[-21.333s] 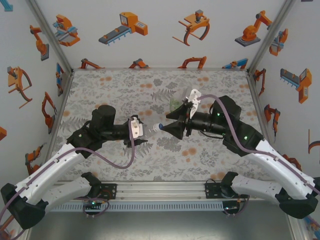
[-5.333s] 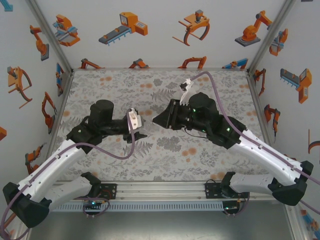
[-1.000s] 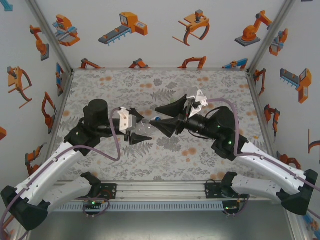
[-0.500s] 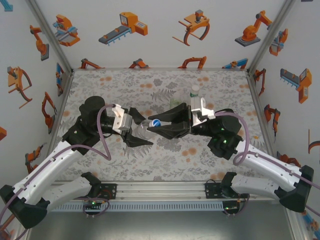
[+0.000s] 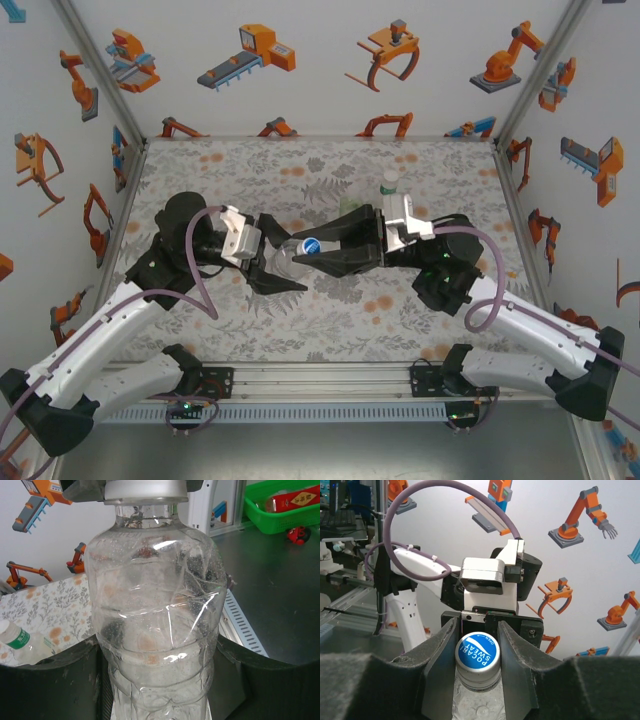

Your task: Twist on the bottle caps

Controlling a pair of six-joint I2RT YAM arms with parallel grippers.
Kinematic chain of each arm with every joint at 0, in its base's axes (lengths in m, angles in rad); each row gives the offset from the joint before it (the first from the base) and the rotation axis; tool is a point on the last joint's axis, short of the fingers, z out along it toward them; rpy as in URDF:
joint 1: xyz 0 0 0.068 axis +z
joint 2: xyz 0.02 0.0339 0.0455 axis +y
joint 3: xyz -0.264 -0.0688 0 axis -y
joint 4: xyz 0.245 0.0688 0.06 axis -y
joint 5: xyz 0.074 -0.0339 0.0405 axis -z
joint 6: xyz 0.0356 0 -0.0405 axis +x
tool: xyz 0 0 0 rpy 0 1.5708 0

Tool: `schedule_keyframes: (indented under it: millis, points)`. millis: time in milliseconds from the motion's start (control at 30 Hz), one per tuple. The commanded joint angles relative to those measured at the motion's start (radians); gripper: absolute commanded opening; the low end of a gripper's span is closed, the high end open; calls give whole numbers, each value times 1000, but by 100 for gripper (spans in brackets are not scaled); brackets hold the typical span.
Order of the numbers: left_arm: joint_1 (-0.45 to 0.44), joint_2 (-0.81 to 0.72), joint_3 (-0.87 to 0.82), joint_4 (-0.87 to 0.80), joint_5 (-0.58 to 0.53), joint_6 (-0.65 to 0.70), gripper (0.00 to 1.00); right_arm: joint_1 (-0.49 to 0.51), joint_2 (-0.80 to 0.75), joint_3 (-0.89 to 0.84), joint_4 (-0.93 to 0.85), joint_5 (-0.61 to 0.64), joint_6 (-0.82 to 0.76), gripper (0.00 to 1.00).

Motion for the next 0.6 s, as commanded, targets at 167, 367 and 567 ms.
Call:
schedule_keyframes:
  millis: [167, 367, 567]
  points:
    - [-17, -32, -27, 172, -188, -19, 0, -3, -20, -13, -70, 273, -74, 0]
    - [-28, 15, -59, 305, -414, -15, 0, 8, 25, 11, -73, 530, -49, 0]
    - [-60, 121, -39, 422, -705, 3, 0, 64, 117, 55, -53, 872, -80, 0]
